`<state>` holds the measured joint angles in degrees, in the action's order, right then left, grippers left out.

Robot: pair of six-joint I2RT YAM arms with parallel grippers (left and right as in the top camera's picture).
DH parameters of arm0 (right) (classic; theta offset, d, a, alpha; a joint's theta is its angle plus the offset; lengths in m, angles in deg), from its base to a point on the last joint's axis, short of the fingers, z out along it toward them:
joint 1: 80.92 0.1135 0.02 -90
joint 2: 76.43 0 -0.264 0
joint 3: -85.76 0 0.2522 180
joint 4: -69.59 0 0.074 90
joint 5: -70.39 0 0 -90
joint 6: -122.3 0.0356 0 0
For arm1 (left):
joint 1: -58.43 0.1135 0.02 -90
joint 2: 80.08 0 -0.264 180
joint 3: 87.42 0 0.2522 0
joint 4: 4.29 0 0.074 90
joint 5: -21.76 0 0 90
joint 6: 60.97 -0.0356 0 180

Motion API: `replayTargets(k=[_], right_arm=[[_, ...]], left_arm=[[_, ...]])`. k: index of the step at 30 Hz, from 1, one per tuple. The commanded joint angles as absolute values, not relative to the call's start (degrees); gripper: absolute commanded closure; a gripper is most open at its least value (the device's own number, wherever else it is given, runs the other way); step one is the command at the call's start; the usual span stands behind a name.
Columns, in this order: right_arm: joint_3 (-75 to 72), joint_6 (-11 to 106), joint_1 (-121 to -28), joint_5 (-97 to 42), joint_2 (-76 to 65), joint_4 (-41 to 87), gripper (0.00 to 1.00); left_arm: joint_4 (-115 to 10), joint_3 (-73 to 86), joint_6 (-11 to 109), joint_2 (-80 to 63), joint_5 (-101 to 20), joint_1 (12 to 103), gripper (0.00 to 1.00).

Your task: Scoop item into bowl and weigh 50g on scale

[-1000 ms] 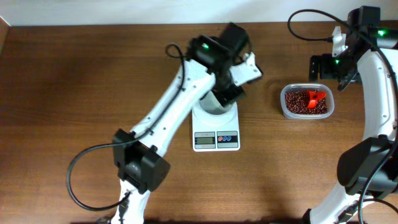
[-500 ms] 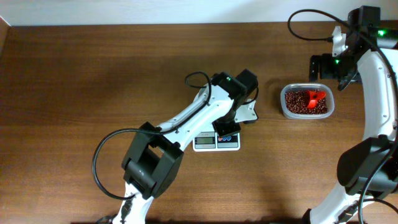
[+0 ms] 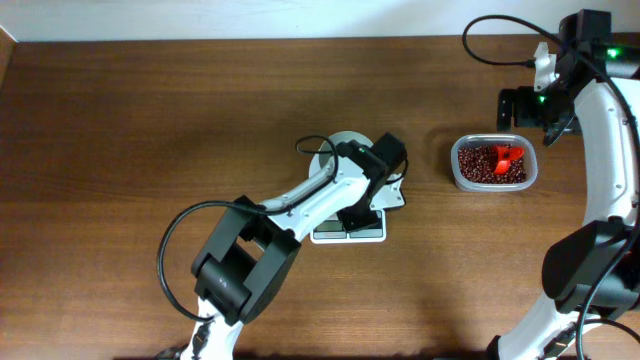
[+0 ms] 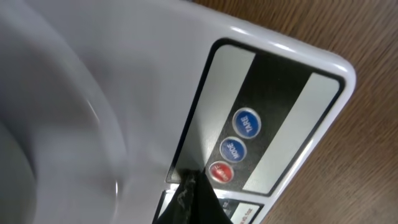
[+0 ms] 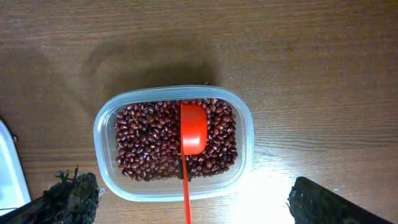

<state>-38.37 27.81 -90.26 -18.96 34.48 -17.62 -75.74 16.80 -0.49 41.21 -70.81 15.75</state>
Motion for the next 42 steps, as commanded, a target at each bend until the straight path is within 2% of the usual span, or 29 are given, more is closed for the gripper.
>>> replayTargets(k=[1,16,31,42], right_arm=[[-39.0,28.0,-90.3,-18.5,34.7,-17.6,0.01],[-39.0,28.0,-90.3,-18.5,34.7,-17.6,0.01],[-39.0,28.0,-90.3,-18.5,34.7,-17.6,0.01],[-39.0,28.0,-90.3,-18.5,34.7,-17.7,0.01]], left_arm=[[-74.1,14.9,-0.2,41.7,-70.6,14.1,1.0],[-73.0,13.4,5.4,41.7,-70.7,13.9,1.0],[-74.4,13.3,5.4,41.7,-71.1,14.3,1.0],[-70.6,8.6,4.8,41.7,-69.9,12.6,1.0]])
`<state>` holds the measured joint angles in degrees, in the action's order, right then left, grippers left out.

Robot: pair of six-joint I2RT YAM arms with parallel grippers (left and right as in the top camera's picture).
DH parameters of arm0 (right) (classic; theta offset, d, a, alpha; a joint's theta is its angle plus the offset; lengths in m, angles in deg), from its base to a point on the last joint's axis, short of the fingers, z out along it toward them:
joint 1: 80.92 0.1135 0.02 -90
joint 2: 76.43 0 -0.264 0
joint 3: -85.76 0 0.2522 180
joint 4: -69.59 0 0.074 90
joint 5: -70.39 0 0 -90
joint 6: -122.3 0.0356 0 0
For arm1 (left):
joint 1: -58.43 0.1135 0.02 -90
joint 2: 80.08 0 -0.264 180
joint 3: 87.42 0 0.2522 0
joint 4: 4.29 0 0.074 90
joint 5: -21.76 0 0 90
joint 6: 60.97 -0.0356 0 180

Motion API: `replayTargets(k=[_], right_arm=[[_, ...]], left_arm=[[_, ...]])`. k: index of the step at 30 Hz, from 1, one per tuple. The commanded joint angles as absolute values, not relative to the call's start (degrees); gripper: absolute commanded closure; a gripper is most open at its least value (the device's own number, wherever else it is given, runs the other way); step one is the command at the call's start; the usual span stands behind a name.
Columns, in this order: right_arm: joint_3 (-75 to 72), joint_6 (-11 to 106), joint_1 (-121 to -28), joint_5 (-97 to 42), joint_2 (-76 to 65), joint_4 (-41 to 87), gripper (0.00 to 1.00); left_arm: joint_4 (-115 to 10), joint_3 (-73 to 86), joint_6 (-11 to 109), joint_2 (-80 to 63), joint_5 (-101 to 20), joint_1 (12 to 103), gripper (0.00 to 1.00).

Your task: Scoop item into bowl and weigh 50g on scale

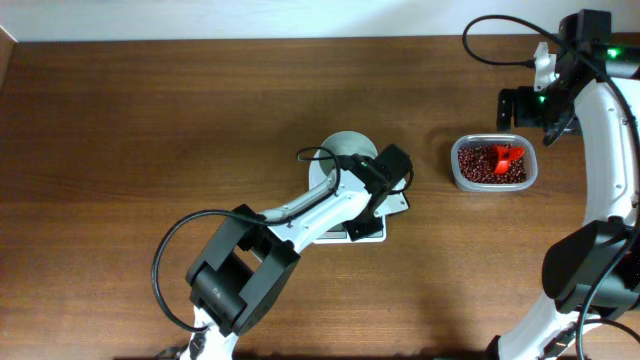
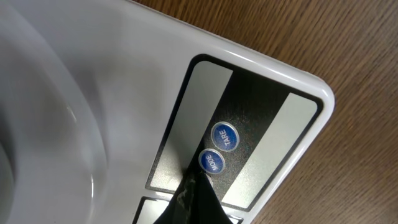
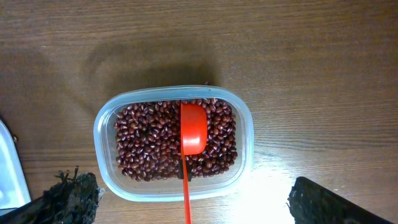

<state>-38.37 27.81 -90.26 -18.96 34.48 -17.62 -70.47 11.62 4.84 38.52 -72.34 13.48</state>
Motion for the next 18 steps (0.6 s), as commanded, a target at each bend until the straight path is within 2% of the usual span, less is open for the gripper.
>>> replayTargets(k=[1,18], right_arm=[[-39.0,28.0,-90.3,-18.5,34.7,-17.7,0.01],[-39.0,28.0,-90.3,-18.5,34.7,-17.7,0.01]], left_arm=[[-70.7,8.6,4.3,41.7,-69.1,12.5,1.0],[-71.6,7.6,1.5,41.8,-68.1,12.8,1.0]])
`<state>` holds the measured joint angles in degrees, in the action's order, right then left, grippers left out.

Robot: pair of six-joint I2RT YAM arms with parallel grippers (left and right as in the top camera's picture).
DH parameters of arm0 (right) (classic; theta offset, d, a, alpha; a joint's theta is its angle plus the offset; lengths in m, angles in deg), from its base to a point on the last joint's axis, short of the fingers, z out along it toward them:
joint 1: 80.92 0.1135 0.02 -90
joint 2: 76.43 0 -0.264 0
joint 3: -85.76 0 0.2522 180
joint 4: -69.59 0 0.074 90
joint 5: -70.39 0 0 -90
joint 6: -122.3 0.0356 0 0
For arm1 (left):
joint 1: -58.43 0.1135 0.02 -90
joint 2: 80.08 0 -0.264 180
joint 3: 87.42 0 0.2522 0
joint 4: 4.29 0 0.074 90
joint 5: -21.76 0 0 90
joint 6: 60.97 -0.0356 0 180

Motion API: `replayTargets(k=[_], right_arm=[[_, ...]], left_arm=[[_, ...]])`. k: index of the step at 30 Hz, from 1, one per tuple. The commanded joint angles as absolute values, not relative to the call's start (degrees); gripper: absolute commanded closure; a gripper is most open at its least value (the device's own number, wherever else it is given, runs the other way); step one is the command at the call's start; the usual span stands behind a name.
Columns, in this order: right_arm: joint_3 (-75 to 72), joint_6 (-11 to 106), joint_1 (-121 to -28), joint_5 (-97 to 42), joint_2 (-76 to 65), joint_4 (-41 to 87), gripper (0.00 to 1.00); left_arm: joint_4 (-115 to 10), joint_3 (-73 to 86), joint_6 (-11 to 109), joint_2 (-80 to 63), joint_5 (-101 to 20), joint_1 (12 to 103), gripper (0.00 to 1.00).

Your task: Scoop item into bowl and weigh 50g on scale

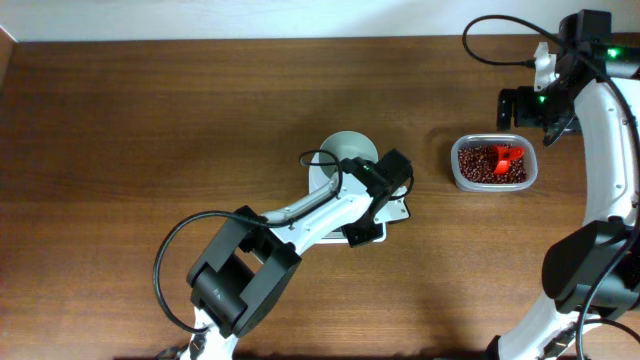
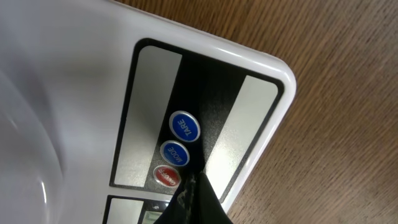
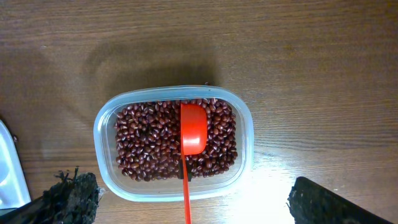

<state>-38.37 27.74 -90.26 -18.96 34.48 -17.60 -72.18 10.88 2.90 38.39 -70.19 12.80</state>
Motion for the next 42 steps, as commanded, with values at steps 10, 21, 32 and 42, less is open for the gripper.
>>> replayTargets(k=[10,21,32,42], right_arm=[[-39.0,28.0,-90.3,-18.5,34.7,-17.6,0.01],[-39.0,28.0,-90.3,-18.5,34.7,-17.6,0.01],[-39.0,28.0,-90.3,-18.5,34.7,-17.7,0.01],[-39.0,28.0,-90.3,-18.5,34.7,-17.6,0.01]], left_arm=[[-69.4,6.5,3.7,43.3,-71.1,13.4,1.0],[-66.6,6.5,6.7,45.6,-78.6,14.0,1.0],[-64.3,6.5,9.0,46.9,-82.5,14.4,1.0],[-66.8,7.4,6.0,40.4,-69.9,14.7,1.0]])
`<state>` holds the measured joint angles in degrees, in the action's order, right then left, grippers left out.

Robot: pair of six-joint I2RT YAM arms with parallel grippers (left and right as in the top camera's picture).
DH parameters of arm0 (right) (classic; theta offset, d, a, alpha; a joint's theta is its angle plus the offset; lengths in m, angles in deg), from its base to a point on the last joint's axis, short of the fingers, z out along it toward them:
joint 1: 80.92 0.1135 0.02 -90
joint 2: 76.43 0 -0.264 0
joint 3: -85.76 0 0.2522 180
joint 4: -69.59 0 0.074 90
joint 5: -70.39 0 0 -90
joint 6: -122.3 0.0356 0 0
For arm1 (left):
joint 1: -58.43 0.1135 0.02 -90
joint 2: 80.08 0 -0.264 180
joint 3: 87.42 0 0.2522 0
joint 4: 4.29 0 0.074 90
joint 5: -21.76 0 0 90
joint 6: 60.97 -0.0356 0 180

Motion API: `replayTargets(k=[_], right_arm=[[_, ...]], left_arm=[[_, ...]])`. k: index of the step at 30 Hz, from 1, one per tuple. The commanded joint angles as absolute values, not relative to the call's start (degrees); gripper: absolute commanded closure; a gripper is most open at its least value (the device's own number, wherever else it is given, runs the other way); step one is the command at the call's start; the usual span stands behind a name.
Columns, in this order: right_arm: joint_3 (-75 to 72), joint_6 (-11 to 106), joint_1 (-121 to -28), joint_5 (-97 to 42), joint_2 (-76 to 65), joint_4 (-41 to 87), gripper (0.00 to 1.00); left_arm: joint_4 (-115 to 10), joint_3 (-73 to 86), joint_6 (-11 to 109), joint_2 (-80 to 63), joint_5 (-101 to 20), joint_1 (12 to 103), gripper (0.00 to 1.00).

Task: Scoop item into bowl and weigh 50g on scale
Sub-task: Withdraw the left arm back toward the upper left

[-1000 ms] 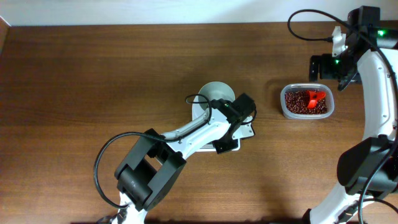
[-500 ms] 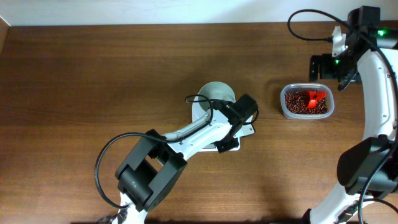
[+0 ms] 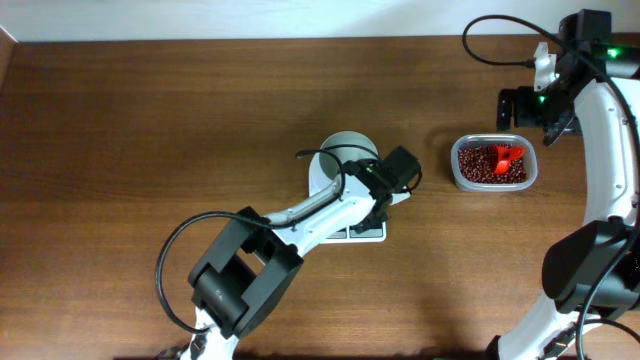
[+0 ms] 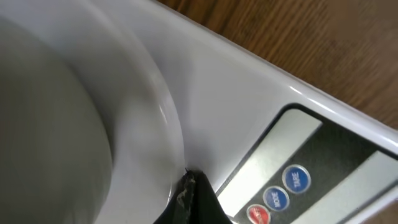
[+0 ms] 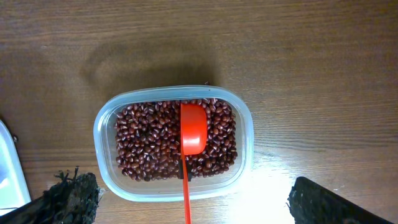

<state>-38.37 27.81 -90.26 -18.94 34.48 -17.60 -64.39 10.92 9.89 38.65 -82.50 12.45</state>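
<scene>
A white scale (image 3: 368,233) sits mid-table with a grey bowl (image 3: 342,152) on it. In the left wrist view the bowl (image 4: 50,137) fills the left side. The TARE button (image 4: 297,178), MODE button (image 4: 275,198) and red button (image 4: 258,214) lie at the lower right. My left gripper (image 4: 189,182) is shut and empty, its tip on the scale platform at the bowl's edge. A clear tub of red beans (image 5: 173,142) holds a red scoop (image 5: 192,134). My right gripper (image 5: 193,205) hangs open above the tub, one finger to each side of the scoop's handle.
The left arm (image 3: 300,210) lies across the scale from the lower left. The right arm (image 3: 610,150) runs along the table's right edge. The bean tub (image 3: 493,163) stands to the right of the scale on brown wooden table (image 3: 150,120).
My left gripper's tip has moved from beside the red button on the control panel to the platform by the bowl's rim. The right gripper and the tub are unchanged.
My shut left gripper's tip was first beside the red button, then at the MODE button, then next to the red button again. Now it is off the panel, beside the bowl. The right gripper stayed open over the bean tub throughout.
</scene>
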Motion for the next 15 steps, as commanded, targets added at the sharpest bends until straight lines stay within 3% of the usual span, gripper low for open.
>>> replayTargets(k=[1,10,15], right_arm=[[-39.0,28.0,-90.3,-18.5,34.7,-17.7,0.01],[-39.0,28.0,-90.3,-18.5,34.7,-17.6,0.01],[-39.0,28.0,-90.3,-18.5,34.7,-17.6,0.01]], left_arm=[[-67.6,7.4,6.0,38.2,-68.4,14.7,1.0],[-72.0,9.7,6.0,18.9,-60.6,17.6,1.0],[-69.6,18.0,12.9,15.4,-60.1,36.0,1.0]])
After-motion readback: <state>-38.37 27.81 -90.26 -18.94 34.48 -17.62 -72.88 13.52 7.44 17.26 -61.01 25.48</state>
